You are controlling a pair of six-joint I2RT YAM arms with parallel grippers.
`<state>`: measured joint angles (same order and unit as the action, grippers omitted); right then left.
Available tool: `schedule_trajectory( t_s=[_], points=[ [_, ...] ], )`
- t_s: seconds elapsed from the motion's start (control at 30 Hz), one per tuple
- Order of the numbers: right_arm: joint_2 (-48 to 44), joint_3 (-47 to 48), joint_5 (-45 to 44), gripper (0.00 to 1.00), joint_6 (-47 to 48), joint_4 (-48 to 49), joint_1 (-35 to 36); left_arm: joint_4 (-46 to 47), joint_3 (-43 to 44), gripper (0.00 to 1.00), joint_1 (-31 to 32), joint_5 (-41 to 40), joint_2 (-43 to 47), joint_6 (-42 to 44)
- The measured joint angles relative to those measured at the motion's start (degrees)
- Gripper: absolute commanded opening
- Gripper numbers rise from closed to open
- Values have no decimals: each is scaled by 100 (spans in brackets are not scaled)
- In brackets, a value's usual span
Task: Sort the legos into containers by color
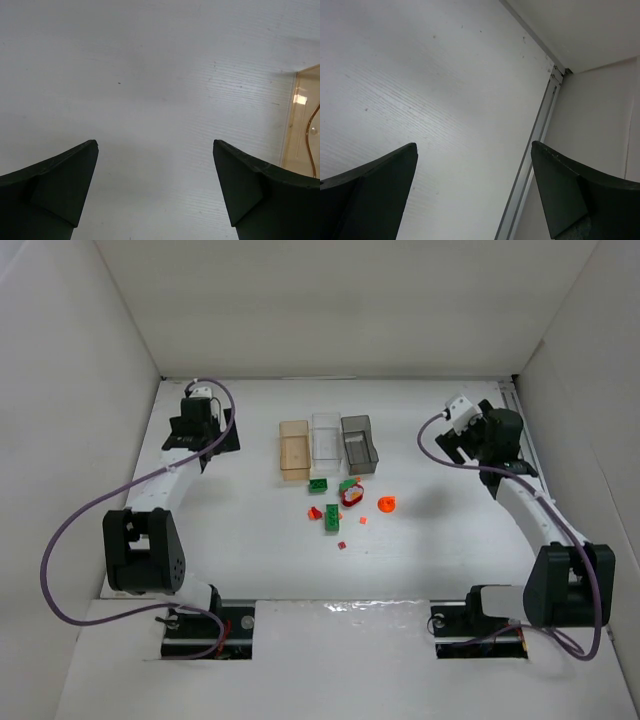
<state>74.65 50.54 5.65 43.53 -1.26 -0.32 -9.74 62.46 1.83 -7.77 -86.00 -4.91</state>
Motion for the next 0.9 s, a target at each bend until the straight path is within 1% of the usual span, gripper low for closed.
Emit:
schedule_trajectory(
  t_s=[0.13,0.27,0.43,0.53,0.6,0.67,0.7,0.77,0.83,0.87,0.9],
  points=[
    [-142,-2,4,100,9,-57,0,142,-151,100,0,79,103,173],
    [-319,-2,24,100,46,-127,0,291,-568,100,0,284,568,442],
    [-444,-2,55,100,92,-282,0,404,-603,100,0,308,721,461],
    [-573,-2,203,100,293,-485,20,367,-603,100,0,306,715,481],
    [-675,33,332,97,531,-730,103,367,-605,100,0,306,715,531],
    [-680,199,557,90,892,-1106,326,365,-603,100,0,317,715,610],
    [-656,284,756,82,1123,-1394,426,363,-603,100,0,326,721,649],
    [-470,664,1084,75,1458,-1827,778,352,-605,100,0,348,739,715],
    [-225,949,1438,62,1764,-2124,1062,323,-612,100,0,372,782,758],
    [-109,1025,1582,45,1891,-2245,1200,302,-612,100,0,378,813,772],
    [-9,1069,1690,38,2011,-2343,1338,295,-621,100,0,380,844,787]
  ],
)
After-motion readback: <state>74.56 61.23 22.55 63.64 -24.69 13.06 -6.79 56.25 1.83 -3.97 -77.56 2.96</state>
